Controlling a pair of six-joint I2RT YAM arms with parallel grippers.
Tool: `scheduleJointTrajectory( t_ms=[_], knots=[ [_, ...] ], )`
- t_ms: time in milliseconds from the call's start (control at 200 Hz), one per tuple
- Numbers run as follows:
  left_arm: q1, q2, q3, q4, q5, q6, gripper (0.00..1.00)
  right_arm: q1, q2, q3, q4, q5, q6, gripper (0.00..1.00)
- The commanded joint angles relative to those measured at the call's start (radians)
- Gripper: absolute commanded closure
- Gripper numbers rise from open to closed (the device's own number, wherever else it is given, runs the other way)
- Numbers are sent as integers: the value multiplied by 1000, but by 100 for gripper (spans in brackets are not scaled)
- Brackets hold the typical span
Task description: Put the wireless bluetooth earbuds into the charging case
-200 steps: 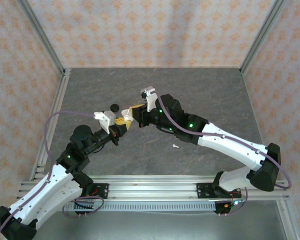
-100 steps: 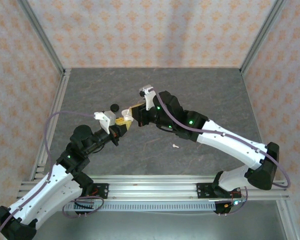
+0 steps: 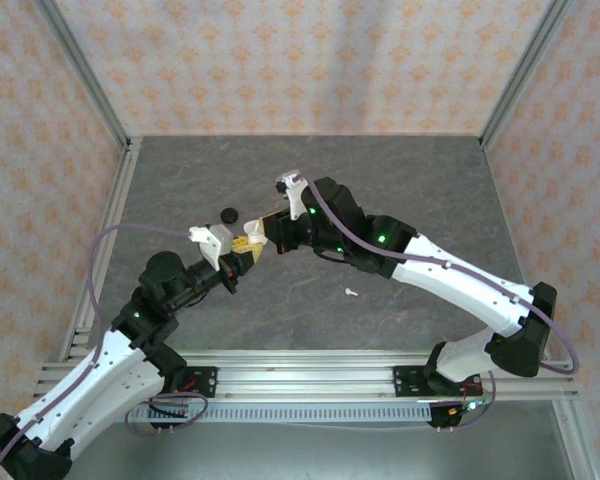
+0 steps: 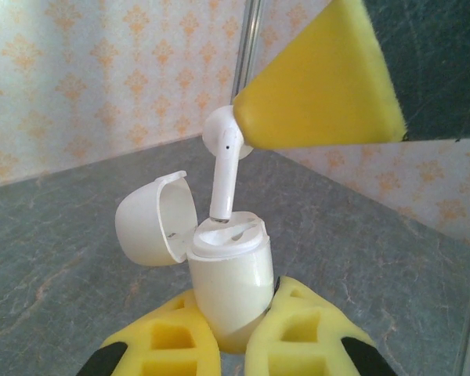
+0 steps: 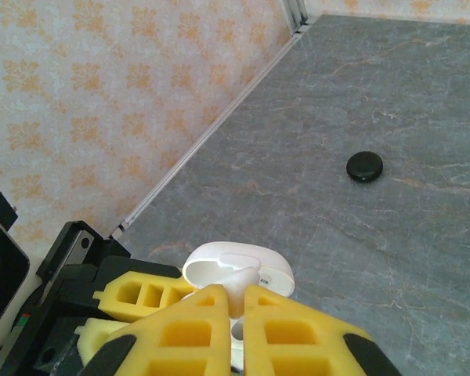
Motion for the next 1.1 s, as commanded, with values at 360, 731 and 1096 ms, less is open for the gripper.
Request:
scheduleJointTrajectory(
  t_ms=[360, 731, 1096],
  knots=[
    [-14, -28, -12, -9, 9, 87, 100, 5, 7, 66, -101, -48, 22, 89],
    [-16, -35, -12, -13, 22, 98, 100, 5, 21, 65, -118, -56, 26, 89],
    [-19, -41, -15, -17, 22, 100, 100, 4, 27, 104, -172, -45, 21, 89]
  ],
)
